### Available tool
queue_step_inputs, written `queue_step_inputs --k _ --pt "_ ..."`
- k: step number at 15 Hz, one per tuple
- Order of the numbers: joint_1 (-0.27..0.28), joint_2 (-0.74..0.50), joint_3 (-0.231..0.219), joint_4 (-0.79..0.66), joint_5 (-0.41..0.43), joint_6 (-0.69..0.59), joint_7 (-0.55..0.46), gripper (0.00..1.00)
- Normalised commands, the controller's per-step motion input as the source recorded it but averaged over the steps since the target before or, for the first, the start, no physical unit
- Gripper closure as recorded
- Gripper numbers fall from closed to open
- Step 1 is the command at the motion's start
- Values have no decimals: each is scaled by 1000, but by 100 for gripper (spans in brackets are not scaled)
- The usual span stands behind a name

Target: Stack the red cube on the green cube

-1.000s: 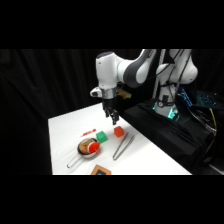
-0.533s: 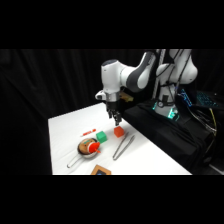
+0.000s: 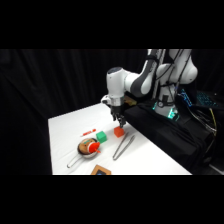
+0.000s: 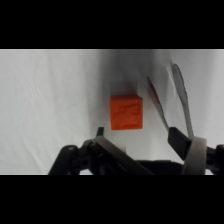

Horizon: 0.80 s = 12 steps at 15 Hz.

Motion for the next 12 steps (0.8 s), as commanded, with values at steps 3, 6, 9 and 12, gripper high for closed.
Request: queue_step_inputs --k 3,6,9,12 --pt "-37 86 34 -78 178 271 -183 0" --pt "-54 83 45 -80 184 316 -182 0" --pt "-79 73 50 -80 174 310 -188 0" --pt "-105 72 70 -82 186 303 -215 0"
